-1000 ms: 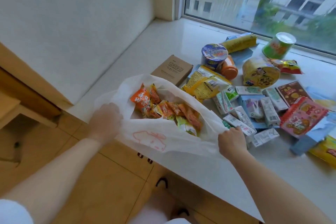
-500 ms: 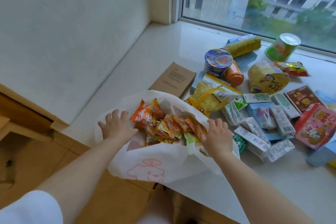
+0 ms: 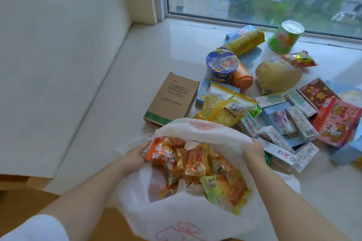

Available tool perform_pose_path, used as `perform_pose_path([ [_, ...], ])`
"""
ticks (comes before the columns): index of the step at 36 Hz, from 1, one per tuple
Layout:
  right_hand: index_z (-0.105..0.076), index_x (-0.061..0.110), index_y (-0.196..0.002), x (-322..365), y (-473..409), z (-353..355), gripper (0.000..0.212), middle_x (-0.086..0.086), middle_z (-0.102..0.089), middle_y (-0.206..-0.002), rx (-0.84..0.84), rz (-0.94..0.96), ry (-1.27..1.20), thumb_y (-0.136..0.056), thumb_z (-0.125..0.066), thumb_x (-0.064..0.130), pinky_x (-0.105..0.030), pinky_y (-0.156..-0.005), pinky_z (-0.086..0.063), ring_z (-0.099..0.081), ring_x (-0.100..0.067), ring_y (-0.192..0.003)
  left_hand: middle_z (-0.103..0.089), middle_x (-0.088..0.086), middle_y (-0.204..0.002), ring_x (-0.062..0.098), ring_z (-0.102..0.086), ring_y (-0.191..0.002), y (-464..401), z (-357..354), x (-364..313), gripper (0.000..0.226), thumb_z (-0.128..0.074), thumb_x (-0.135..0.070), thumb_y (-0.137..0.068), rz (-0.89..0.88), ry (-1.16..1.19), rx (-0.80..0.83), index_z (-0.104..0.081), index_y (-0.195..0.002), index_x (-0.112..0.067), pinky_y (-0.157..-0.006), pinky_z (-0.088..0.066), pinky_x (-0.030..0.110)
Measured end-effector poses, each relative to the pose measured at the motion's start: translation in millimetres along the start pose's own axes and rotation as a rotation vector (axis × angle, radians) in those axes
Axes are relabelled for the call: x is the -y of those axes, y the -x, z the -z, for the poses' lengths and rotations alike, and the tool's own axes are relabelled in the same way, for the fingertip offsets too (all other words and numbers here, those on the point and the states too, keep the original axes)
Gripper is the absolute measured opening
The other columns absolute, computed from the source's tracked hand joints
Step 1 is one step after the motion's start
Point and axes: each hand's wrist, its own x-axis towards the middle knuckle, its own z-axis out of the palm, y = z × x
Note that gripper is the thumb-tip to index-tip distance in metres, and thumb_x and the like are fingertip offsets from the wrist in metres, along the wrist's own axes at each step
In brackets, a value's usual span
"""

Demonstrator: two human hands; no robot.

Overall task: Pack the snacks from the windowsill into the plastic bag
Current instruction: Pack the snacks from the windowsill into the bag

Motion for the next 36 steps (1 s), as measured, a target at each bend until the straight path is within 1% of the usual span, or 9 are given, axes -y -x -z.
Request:
perform_pose_path([
  [4,-0.053,0.009,-0.122,0,-3,34,0.048,-0.017,-0.057,-0.118,-0.147,0.104,0.017,-0.078,-0.040,0.024,-0.035,-0.079,-0.037,-0.046,-0.029,-0.095,-0.049,-0.010,-0.136,0.014,-0.050,-0.117,3,-10,-26,0.061,-0.044,0.002,-0.091,-0.039,-0.035,0.204,-0.042,-0.139,-0.037,-0.091,-0.042,0.020],
  [8,-0.038,0.022,-0.132,-19,1,37,0.050,-0.010,-0.059,-0.118,0.063,0.277,0.634,-0.084,-0.053,0.028,-0.032,-0.070,-0.041,-0.056,-0.030,-0.095,-0.056,0.007,-0.134,0.026,-0.053,-0.118,-1,6,-31,0.053,-0.037,0.000,-0.090,0.031,-0.033,-0.154,-0.057,-0.130,-0.030,-0.093,-0.040,0.026],
  [10,-0.032,0.031,-0.135,-23,5,29,0.054,-0.004,-0.054,-0.124,0.118,0.400,0.785,-0.087,-0.052,0.041,-0.032,-0.070,-0.044,-0.059,-0.027,-0.102,-0.054,0.007,-0.134,0.030,-0.053,-0.115,-2,21,-30,0.052,-0.036,-0.006,-0.090,0.085,-0.194,-0.318,-0.059,-0.127,-0.034,-0.094,-0.043,0.032],
  [13,-0.026,0.041,-0.140,-26,8,18,0.062,0.000,-0.042,-0.124,0.186,0.527,0.806,-0.085,-0.048,0.059,-0.033,-0.077,-0.048,-0.055,-0.022,-0.107,-0.040,0.002,-0.136,0.028,-0.044,-0.118,-3,28,-49,0.052,-0.044,-0.007,-0.084,0.059,-0.483,-0.341,-0.049,-0.131,-0.030,-0.095,-0.042,0.037],
  [19,-0.045,0.034,-0.135,-22,5,26,0.045,0.000,-0.039,-0.134,0.114,0.567,0.657,-0.094,-0.039,0.052,-0.036,-0.101,-0.035,-0.041,-0.020,-0.125,-0.039,0.002,-0.138,0.024,-0.031,-0.132,-8,3,-145,0.050,-0.058,-0.039,-0.082,-0.288,-0.567,-0.534,-0.046,-0.126,-0.019,-0.107,-0.029,0.041],
  [23,-0.050,0.025,-0.130,-19,-7,40,0.041,-0.002,-0.046,-0.131,0.001,0.529,0.685,-0.099,-0.032,0.042,-0.037,-0.100,-0.035,-0.041,-0.021,-0.122,-0.040,0.002,-0.142,0.022,-0.029,-0.135,-21,-32,-203,0.063,-0.046,-0.060,-0.087,-0.387,-0.726,-0.408,-0.041,-0.137,-0.022,-0.110,-0.027,0.041],
  [27,-0.052,0.024,-0.129,-16,-23,52,0.039,-0.003,-0.048,-0.129,0.021,0.524,0.755,-0.099,-0.031,0.038,-0.035,-0.100,-0.033,-0.040,-0.022,-0.121,-0.027,0.009,-0.152,0.030,-0.023,-0.140,-40,-67,-230,0.088,-0.055,-0.069,-0.077,-0.333,-0.711,-0.256,-0.023,-0.147,-0.026,-0.115,-0.022,0.047],
  [33,-0.057,0.023,-0.121,-10,-40,64,0.035,-0.003,-0.050,-0.119,0.084,0.546,0.747,-0.098,-0.034,0.037,-0.037,-0.096,-0.039,-0.042,-0.023,-0.113,0.008,0.013,-0.158,0.040,-0.015,-0.142,-63,-93,-244,0.113,-0.072,-0.060,-0.069,-0.139,-0.594,-0.147,0.006,-0.148,-0.041,-0.114,-0.024,0.051],
  [36,-0.058,0.022,-0.117,-11,-52,73,0.032,-0.002,-0.050,-0.120,0.086,0.538,0.724,-0.097,-0.038,0.035,-0.036,-0.098,-0.037,-0.041,-0.022,-0.116,0.001,0.017,-0.155,0.041,-0.022,-0.139,-77,-98,-240,0.118,-0.076,-0.055,-0.068,-0.020,-0.466,-0.144,0.012,-0.146,-0.046,-0.110,-0.029,0.052],
])
